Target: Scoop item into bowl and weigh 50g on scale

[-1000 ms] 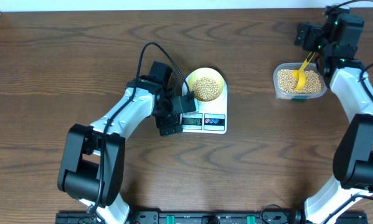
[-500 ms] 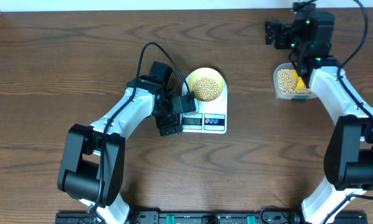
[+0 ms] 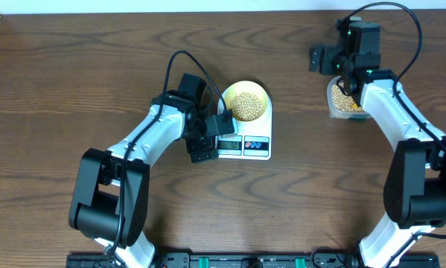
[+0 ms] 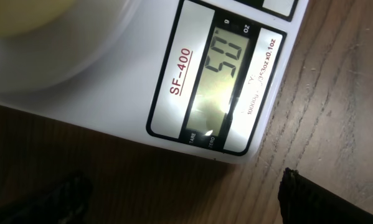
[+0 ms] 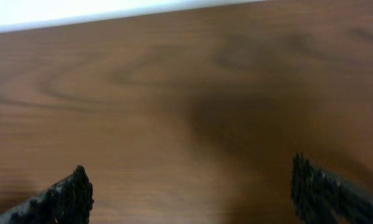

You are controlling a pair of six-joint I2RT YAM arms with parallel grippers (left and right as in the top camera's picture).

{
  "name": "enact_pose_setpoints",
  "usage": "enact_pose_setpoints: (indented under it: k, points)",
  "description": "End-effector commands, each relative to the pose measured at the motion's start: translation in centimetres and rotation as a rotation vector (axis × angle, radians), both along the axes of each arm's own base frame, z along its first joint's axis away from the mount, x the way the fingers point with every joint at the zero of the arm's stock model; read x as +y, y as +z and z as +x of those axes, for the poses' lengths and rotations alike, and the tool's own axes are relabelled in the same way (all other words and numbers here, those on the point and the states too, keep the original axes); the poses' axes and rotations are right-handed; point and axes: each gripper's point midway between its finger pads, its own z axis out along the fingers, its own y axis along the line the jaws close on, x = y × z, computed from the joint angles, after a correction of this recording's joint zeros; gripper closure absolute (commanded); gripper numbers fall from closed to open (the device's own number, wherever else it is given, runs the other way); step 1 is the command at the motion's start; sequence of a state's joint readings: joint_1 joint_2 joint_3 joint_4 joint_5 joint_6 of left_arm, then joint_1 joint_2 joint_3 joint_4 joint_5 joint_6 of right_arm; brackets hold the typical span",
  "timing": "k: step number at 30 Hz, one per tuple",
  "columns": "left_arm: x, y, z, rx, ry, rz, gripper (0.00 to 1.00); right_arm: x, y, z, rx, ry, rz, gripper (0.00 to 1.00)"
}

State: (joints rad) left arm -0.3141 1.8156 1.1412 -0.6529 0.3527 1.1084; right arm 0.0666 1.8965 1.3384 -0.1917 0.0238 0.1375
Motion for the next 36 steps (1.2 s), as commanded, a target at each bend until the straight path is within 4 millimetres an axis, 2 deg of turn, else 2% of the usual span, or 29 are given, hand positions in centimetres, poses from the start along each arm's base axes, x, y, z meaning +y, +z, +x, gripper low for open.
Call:
enact_pose_setpoints:
  k: [1,5,9,20,25,31,36]
  points:
    - [0.3,0.4,0.0,-0.016,-0.010,0.003,0.02,-4.6,-0.6,-0.9,0.042,-0.138,-0.193,0.01]
    - [0.3,0.4,0.0,-0.016,-0.010,0.003,0.03,-7.6,-0.9,-1.9,0.092,-0.175,-0.314,0.01]
    - [0.3,0.4,0.0,-0.016,-0.010,0.003,0.02,-10.1,-1.0,-2.2,0.104,-0.214,-0.312,0.01]
    - [0.3,0.4,0.0,-0.016,-0.010,0.003,0.02,-13.2,-1.6,-2.7,0.116,-0.237,-0.234,0.01]
    - [0.3,0.4,0.0,-0.016,-0.010,0.003,0.02,-13.5,-1.6,-2.7,0.116,-0.243,-0.228,0.01]
    - [0.3,0.4,0.0,-0.016,-0.010,0.003,0.02,-11.5,-1.6,-2.0,0.092,-0.160,-0.146,0.01]
    - [0.3,0.4,0.0,-0.016,-0.010,0.003,0.02,-11.3,-1.7,-2.1,0.096,-0.153,-0.140,0.01]
